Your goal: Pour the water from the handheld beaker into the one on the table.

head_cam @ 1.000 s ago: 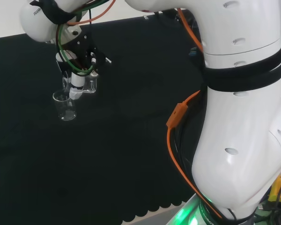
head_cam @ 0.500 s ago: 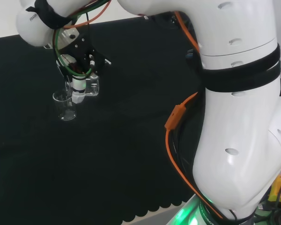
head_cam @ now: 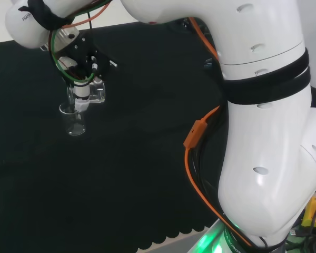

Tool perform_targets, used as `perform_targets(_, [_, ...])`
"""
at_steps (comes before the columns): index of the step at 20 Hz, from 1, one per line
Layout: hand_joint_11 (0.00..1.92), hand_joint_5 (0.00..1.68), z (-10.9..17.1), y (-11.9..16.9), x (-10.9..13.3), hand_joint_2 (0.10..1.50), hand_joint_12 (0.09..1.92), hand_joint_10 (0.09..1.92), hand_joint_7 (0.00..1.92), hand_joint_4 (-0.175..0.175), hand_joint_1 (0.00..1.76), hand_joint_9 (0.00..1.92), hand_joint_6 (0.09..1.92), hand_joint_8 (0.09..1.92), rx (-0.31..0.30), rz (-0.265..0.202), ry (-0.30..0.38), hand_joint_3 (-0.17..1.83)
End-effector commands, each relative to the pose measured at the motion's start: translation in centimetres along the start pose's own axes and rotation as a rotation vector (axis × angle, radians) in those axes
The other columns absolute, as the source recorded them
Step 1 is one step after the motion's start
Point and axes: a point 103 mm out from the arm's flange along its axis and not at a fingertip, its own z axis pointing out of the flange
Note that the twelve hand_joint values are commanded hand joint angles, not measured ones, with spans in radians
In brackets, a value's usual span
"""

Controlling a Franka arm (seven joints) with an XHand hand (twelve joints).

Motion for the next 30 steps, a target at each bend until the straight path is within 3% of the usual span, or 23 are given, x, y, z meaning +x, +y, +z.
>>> perform_targets(1, [1.64,1.6,-0.4,0.2,0.4,0.54,0.58,0.09,1.88,0.066,1.2,1.89,0.09,0.09,0.029,0.009,-0.028,0.73])
perform_targets(4, [1.64,1.6,0.0,-0.2,-0.4,0.54,0.58,0.09,1.88,0.068,1.2,1.89,0.09,0.09,0.022,0.005,-0.022,0.73])
perform_targets(10, [1.64,1.6,-0.9,0.4,0.9,0.54,0.58,0.09,1.88,0.069,1.19,1.89,0.09,0.09,0.037,0.003,-0.041,0.72])
perform_targets(20, [1.64,1.6,0.1,-0.4,-1.1,0.54,0.57,0.09,1.88,0.072,1.19,1.89,0.09,0.09,0.05,0.016,-0.031,0.72])
perform_targets(27, [1.63,1.6,-0.8,0.2,0.2,0.54,0.57,0.09,1.88,0.072,1.19,1.89,0.09,0.09,0.076,0.026,-0.059,0.72])
perform_targets(30, [1.63,1.6,-0.4,-0.2,-0.7,0.54,0.57,0.09,1.88,0.072,1.19,1.89,0.09,0.09,0.067,0.023,-0.048,0.72])
